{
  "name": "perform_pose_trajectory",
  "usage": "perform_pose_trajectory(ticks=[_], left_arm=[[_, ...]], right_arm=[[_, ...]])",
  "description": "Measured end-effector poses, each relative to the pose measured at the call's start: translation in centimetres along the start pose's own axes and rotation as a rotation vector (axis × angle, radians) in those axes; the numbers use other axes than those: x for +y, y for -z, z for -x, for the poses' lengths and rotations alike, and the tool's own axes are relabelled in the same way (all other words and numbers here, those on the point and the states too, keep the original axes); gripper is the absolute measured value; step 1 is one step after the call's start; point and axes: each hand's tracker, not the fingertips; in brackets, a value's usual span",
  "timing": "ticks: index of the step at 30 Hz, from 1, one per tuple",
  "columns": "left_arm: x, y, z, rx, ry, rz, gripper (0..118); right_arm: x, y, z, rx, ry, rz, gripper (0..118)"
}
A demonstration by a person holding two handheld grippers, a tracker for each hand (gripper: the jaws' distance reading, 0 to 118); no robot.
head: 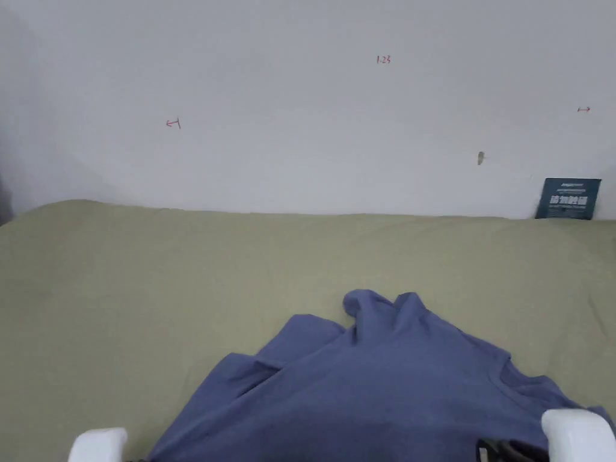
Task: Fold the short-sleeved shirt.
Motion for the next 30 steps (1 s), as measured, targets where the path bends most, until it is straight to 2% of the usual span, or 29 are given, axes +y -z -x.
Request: perform_pose_trajectory(ticks=[3, 4, 5, 6, 9, 11, 16, 18, 19, 21, 22, 23, 24, 25, 26, 29, 30], left_arm=[[0.7, -0.4, 0.1, -0.007, -0.006, -0.013, 1], [0.8, -0.2, 0.1, -0.003, -0.009, -0.015, 1], [0.8, 0.0, 0.1, -0.002, -0.009, -0.018, 1], [0.9, 0.2, 0.1, 0.000, -0.005, -0.020, 1], [0.7, 1.1, 0.0, 0.013, -0.007, 0.008, 1], [0.4, 1.3, -0.1, 0.021, 0.010, 0.014, 1], [-0.3, 2.4, -0.1, 0.030, 0.006, 0.049, 1], [-0.2, 2.5, -0.1, 0.036, 0.009, 0.051, 1], [-0.2, 2.4, -0.2, 0.037, 0.007, 0.052, 1], [-0.2, 2.5, -0.1, 0.035, 0.006, 0.051, 1], [-0.2, 2.5, 0.0, 0.037, 0.005, 0.051, 1], [-0.3, 2.5, -0.1, 0.037, 0.007, 0.050, 1], [-0.3, 2.5, -0.1, 0.037, 0.009, 0.050, 1], [-0.2, 2.5, 0.0, 0.036, 0.011, 0.049, 1], [-0.2, 2.5, 0.0, 0.035, 0.011, 0.049, 1], [-0.2, 2.4, 0.2, 0.028, 0.006, 0.048, 1], [-0.2, 2.5, 0.2, 0.027, 0.005, 0.049, 1]], right_arm=[[5.3, 5.2, -2.5, -0.007, -0.035, -0.013, 6], [7.4, 7.5, -3.6, 0.005, -0.046, -0.001, 25], [9.1, 9.8, -4.4, 0.024, -0.047, 0.020, 76], [11.2, 12.5, -5.5, 0.047, -0.068, 0.068, 106], [15.5, 20.7, -7.7, 0.051, -0.101, 0.246, 111], [18.1, 25.5, -8.1, 0.006, -0.173, 0.308, 106], [20.5, 34.9, -8.0, 0.041, -0.334, 0.354, 106], [20.3, 38.2, -8.0, -0.008, -0.388, 0.389, 105], [20.0, 39.4, -8.0, -0.032, -0.394, 0.414, 105], [19.3, 40.6, -8.1, 0.010, -0.365, 0.436, 104], [19.0, 41.3, -8.1, 0.035, -0.327, 0.460, 97], [18.8, 41.5, -8.1, 0.061, -0.296, 0.478, 70], [18.5, 41.3, -7.8, 0.056, -0.278, 0.496, 58], [18.3, 40.9, -7.5, 0.051, -0.274, 0.478, 41], [18.5, 40.2, -7.2, 0.022, -0.268, 0.450, 4], [18.5, 37.9, -5.8, -0.016, -0.334, 0.334, 3], [18.4, 36.8, -5.3, 0.009, -0.346, 0.304, 3]])
